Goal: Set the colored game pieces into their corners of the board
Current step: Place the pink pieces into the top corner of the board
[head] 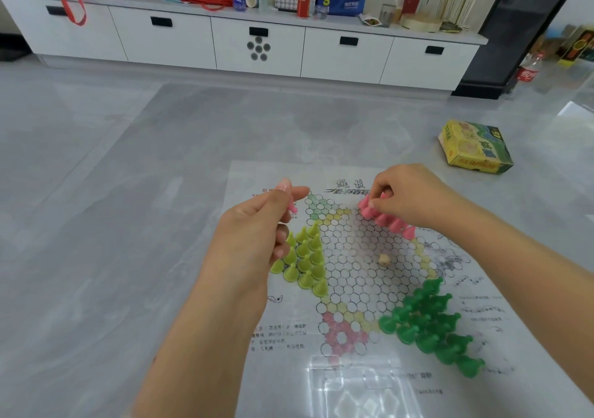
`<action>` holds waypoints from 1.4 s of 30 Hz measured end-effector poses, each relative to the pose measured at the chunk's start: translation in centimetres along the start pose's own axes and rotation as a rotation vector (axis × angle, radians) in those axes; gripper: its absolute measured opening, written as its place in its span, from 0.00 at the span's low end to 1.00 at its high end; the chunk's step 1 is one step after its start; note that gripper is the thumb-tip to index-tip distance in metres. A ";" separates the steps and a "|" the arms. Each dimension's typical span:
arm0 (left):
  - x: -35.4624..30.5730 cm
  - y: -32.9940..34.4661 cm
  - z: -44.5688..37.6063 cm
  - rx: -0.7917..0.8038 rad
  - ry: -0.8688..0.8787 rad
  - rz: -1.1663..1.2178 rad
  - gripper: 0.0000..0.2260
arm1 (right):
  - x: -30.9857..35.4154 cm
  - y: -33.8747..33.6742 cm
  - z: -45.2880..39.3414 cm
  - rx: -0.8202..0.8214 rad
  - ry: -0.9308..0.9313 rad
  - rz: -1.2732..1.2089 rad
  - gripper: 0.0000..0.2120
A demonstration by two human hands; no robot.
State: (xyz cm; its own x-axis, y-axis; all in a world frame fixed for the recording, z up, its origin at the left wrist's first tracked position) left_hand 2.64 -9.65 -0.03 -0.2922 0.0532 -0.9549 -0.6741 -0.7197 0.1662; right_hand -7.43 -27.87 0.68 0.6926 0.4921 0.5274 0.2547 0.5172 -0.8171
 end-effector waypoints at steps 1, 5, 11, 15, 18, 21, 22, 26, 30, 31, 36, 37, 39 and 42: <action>0.0 0.0 0.0 -0.001 -0.002 0.001 0.18 | 0.0 0.0 -0.1 -0.004 -0.001 0.006 0.05; -0.1 0.0 0.1 -0.011 -0.009 0.008 0.18 | -0.2 0.0 -0.3 -0.014 -0.004 0.017 0.06; -0.1 0.0 0.2 -0.008 -0.013 0.004 0.20 | -0.5 0.2 -0.4 -0.001 -0.006 0.015 0.06; -0.2 -0.1 0.4 -0.011 -0.012 -0.015 0.22 | -0.5 0.2 -0.3 -0.004 -0.005 0.014 0.07; -0.2 -0.1 0.4 -0.011 -0.014 -0.020 0.21 | -0.6 0.1 -0.4 -0.011 -0.006 0.017 0.07; -0.1 -0.1 0.3 -0.015 -0.023 -0.025 0.21 | -0.6 0.1 -0.5 -0.014 -0.007 0.029 0.06; -0.1 -0.2 0.3 -0.018 -0.026 -0.025 0.20 | -0.7 0.1 -0.5 -0.015 -0.007 0.027 0.06; 0.0 -0.3 0.3 -0.024 -0.032 -0.040 0.16 | -0.7 0.0 -0.6 -0.023 -0.008 0.019 0.07; 0.1 -0.3 0.2 -0.030 -0.041 -0.038 0.18 | -0.8 0.0 -0.6 -0.032 -0.012 0.026 0.08; 0.1 -0.3 0.2 -0.030 -0.042 -0.038 0.19 | -0.8 0.1 -0.6 -0.031 -0.012 0.025 0.08; 0.3 -0.2 0.1 -0.019 -0.045 -0.066 0.15 | -0.7 0.2 -0.5 -0.019 -0.016 0.028 0.09; 0.3 -0.2 0.1 -0.016 -0.048 -0.064 0.15 | -0.6 0.1 -0.4 -0.021 -0.023 0.031 0.08; 0.4 -0.1 0.1 -0.013 -0.054 -0.057 0.14 | -0.4 -0.1 -0.3 -0.026 -0.032 0.006 0.06; 0.3 0.4 0.2 0.012 -0.056 -0.066 0.12 | 1.1 -1.6 0.5 -0.111 -0.121 0.038 0.05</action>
State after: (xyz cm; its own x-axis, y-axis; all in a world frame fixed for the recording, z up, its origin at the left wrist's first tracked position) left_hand 2.16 -9.75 -0.25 -0.2844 0.1388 -0.9486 -0.7010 -0.7050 0.1070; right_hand -7.38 -27.82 2.64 0.6184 0.5940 0.5146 0.3079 0.4194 -0.8540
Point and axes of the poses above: each hand's wrist, its own z-axis away from the middle knuckle, its own y-axis out of the palm, x = y × z, the point moved 10 cm from there along -z, towards the middle knuckle, and after that the axes turned 6 degrees about -z, right-handed, at the moved point
